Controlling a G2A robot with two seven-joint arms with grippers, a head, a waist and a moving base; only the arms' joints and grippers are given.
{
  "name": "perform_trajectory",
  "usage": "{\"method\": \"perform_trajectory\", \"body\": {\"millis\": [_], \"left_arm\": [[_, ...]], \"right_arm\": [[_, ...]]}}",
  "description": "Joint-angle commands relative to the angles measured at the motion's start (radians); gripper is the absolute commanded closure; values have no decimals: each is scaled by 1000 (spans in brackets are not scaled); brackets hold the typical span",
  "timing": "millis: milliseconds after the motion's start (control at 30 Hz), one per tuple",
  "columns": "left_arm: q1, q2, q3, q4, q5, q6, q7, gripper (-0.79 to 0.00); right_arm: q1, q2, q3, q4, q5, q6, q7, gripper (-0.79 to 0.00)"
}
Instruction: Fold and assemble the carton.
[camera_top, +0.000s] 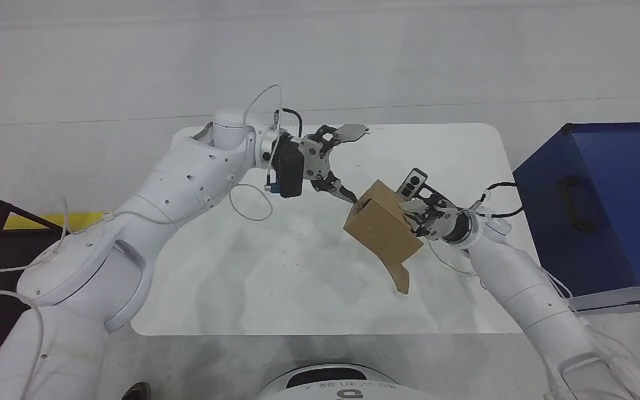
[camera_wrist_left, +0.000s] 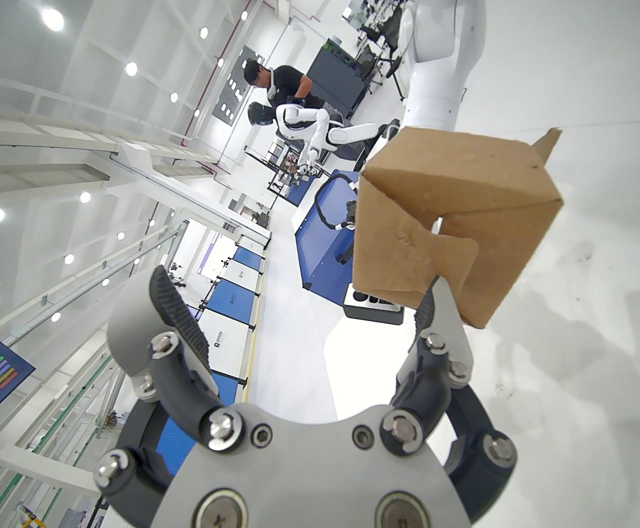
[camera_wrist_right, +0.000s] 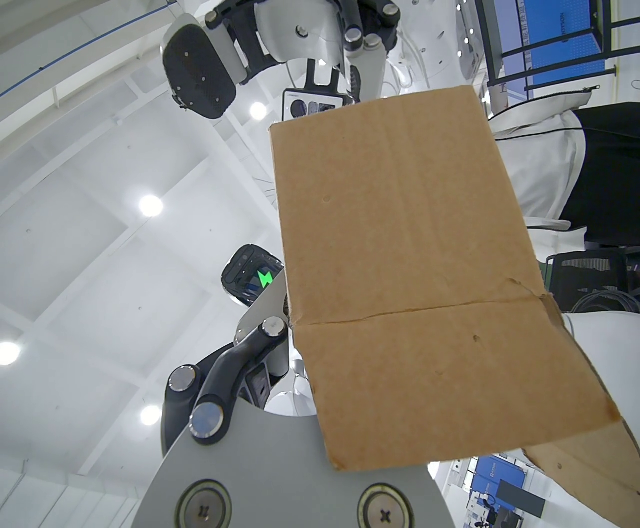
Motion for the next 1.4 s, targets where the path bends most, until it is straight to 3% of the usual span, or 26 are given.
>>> {"method": "perform_trajectory", "body": {"millis": [0, 633, 1367], "left_arm": [[-1, -11, 4, 4, 2, 2, 0, -785], [-5, -95, 0, 69, 0, 42, 7, -785], [-20, -151, -17, 156, 41, 69, 52, -785]], "right_arm": [[-2, 1, 2, -3, 0, 2, 0, 0], [-9, 8, 13, -4, 12, 5, 0, 0], [-6, 10, 12, 1, 32, 8, 0, 0]]}}
